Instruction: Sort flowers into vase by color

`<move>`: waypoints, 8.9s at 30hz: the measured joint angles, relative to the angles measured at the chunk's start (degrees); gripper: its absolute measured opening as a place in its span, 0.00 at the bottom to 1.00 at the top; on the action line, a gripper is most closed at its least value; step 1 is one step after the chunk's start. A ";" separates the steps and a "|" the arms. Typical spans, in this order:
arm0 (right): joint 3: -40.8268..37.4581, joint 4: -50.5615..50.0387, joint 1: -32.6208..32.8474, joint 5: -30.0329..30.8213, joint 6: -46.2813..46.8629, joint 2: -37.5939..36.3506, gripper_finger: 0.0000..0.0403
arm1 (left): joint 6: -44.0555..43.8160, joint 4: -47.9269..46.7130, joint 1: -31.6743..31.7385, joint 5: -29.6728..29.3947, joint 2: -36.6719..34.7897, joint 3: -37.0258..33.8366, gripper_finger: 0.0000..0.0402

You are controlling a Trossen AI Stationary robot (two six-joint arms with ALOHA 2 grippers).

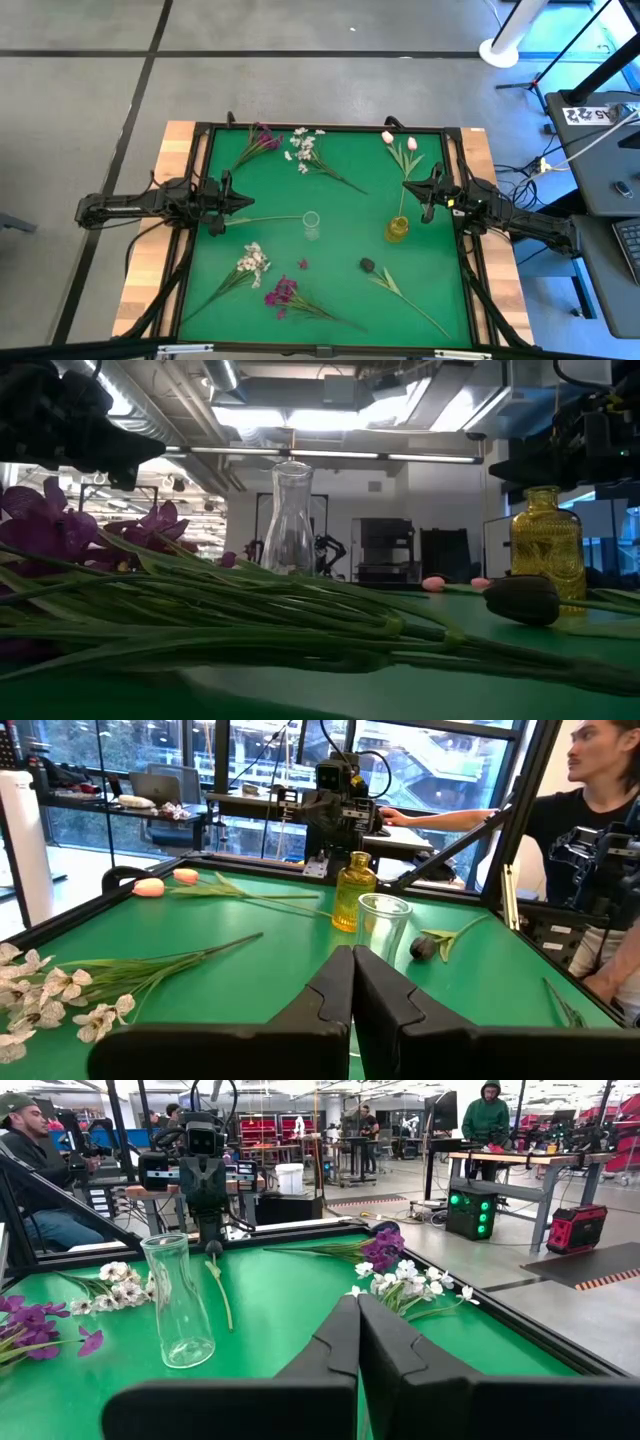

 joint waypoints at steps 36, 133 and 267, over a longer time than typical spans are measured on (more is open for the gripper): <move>0.01 0.00 -0.02 0.00 0.02 0.01 0.00 | 0.00 -0.02 -0.02 0.00 -0.01 -0.01 0.00; 0.00 -0.02 -0.02 0.00 -0.01 0.01 0.00 | 0.00 -0.01 -0.01 0.02 0.01 0.02 0.00; 33.36 -15.76 -32.10 -5.45 6.16 81.08 0.18 | -0.01 -0.01 -0.01 0.01 -0.01 0.01 0.00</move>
